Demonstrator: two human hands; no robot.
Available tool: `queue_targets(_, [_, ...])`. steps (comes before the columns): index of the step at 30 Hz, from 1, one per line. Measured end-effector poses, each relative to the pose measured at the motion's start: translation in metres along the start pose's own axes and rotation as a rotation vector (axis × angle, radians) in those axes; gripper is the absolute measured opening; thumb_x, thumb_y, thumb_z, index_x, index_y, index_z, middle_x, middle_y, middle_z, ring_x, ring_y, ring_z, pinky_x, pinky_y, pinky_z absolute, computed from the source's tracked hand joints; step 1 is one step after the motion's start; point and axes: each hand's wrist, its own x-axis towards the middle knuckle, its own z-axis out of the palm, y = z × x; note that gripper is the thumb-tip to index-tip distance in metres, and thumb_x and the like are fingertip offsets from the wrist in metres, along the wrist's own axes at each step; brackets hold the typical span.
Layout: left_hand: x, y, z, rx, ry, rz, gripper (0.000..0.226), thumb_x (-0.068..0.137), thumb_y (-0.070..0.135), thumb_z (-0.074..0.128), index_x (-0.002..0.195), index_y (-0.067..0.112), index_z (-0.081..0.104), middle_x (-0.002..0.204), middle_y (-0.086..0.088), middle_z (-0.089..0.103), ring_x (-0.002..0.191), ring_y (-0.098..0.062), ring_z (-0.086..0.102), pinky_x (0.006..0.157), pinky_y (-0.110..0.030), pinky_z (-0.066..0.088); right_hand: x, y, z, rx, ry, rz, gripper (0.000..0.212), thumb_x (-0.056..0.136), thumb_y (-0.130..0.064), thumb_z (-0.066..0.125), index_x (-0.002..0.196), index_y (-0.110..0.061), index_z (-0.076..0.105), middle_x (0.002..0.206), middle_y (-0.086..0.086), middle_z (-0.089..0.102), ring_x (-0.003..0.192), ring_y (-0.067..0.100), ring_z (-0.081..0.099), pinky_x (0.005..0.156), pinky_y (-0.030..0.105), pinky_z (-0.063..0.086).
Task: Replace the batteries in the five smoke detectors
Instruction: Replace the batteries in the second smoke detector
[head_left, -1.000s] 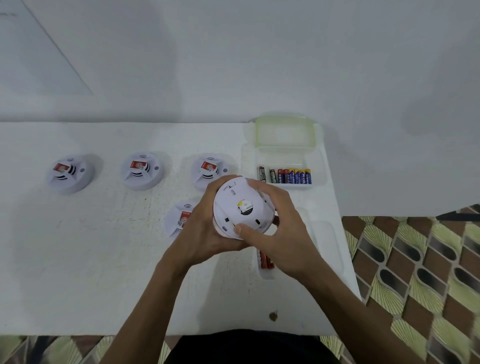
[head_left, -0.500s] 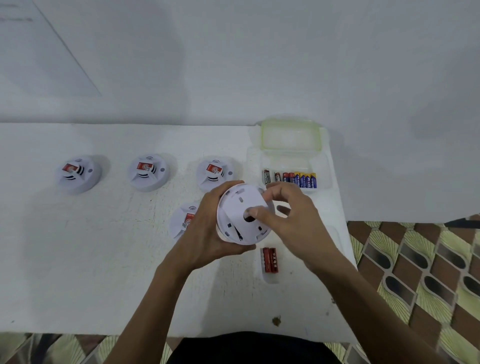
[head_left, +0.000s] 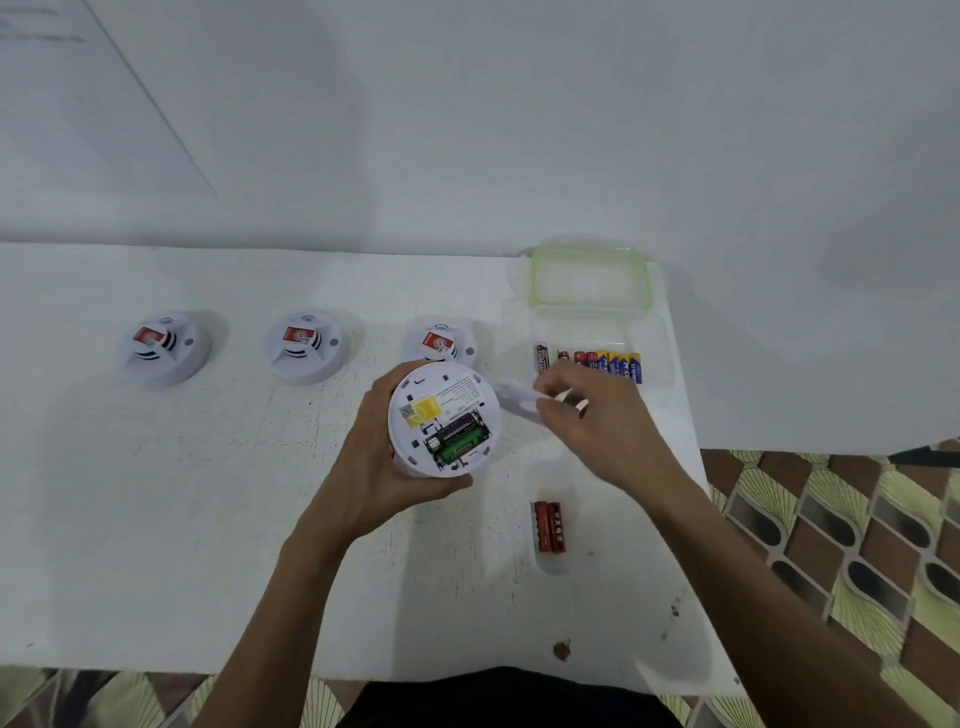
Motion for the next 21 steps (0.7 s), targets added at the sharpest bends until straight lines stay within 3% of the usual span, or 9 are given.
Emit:
queue_targets(3, [0.002, 0.0, -0.002, 0.016, -0.004, -0.006, 0.08, 0.062, 0.079, 0.062, 0.13, 0.065, 0.022, 0.132, 0.046, 0.032, 0.126, 0.011, 0.036, 0.106, -0.009, 0.029, 0.002, 0.011, 0.018, -0.297, -0.02, -0.106, 0.01, 0.089, -0.016, 0.06, 0.087, -0.02, 0.068, 0.082, -0.006, 0.067, 0.077, 0.016, 0.06, 0.064, 0.034, 0.05])
queue_targets(6, [0.003, 0.001, 0.003, 0.049, -0.004, 0.006, 0.08, 0.063, 0.08, 0.058, 0.13, 0.067, 0.018, 0.132, 0.049, 0.028, 0.125, 0.017, 0.032, 0.108, -0.008, 0.025, 0.007, 0.016, 0.03, -0.502, -0.055, -0.167, 0.014, 0.092, -0.017, 0.055, 0.091, -0.017, 0.069, 0.086, -0.001, 0.066, 0.084, 0.021, 0.057, 0.059, 0.029, 0.041])
queue_targets(8, [0.004, 0.005, 0.005, 0.05, 0.011, 0.022, 0.081, 0.064, 0.076, 0.062, 0.131, 0.067, 0.016, 0.136, 0.04, 0.033, 0.126, 0.017, 0.031, 0.109, -0.019, 0.027, 0.011, 0.015, 0.032, -0.564, -0.082, -0.2, 0.017, 0.093, -0.018, 0.052, 0.092, -0.017, 0.069, 0.089, -0.001, 0.066, 0.086, 0.022, 0.057, 0.058, 0.028, 0.039])
queue_targets(12, [0.003, 0.015, 0.001, 0.032, -0.03, -0.071, 0.102, 0.052, 0.038, 0.091, 0.127, 0.061, 0.026, 0.133, 0.012, 0.049, 0.12, -0.009, 0.05, 0.097, -0.026, 0.044, 0.021, 0.014, 0.03, -0.556, -0.239, -0.141, 0.018, 0.093, -0.03, 0.059, 0.1, -0.024, 0.075, 0.099, -0.003, 0.068, 0.092, 0.019, 0.061, 0.065, 0.027, 0.041])
queue_targets(16, [0.004, 0.014, 0.002, 0.034, -0.041, -0.022, 0.101, 0.051, 0.036, 0.091, 0.124, 0.062, 0.027, 0.131, 0.01, 0.051, 0.118, -0.011, 0.052, 0.093, -0.021, 0.043, 0.024, 0.019, 0.039, -0.528, -0.331, -0.056, 0.021, 0.094, -0.026, 0.06, 0.109, -0.022, 0.074, 0.107, -0.001, 0.071, 0.094, 0.02, 0.063, 0.07, 0.026, 0.04])
queue_targets(18, [0.006, 0.01, 0.005, 0.038, -0.04, -0.029, 0.1, 0.053, 0.04, 0.09, 0.126, 0.061, 0.026, 0.132, 0.012, 0.05, 0.118, -0.008, 0.051, 0.094, -0.02, 0.042, 0.022, 0.02, 0.04, -0.484, -0.329, -0.045, 0.025, 0.095, -0.02, 0.054, 0.112, -0.02, 0.073, 0.106, 0.001, 0.072, 0.089, 0.021, 0.065, 0.07, 0.027, 0.046])
queue_targets(21, [0.011, 0.005, 0.01, 0.031, -0.009, 0.039, 0.083, 0.064, 0.071, 0.069, 0.13, 0.066, 0.021, 0.134, 0.039, 0.037, 0.125, 0.01, 0.039, 0.105, -0.016, 0.033, 0.013, 0.018, 0.031, -0.32, -0.209, -0.033, 0.023, 0.095, -0.017, 0.052, 0.106, -0.017, 0.073, 0.097, -0.001, 0.072, 0.083, 0.016, 0.065, 0.075, 0.031, 0.053])
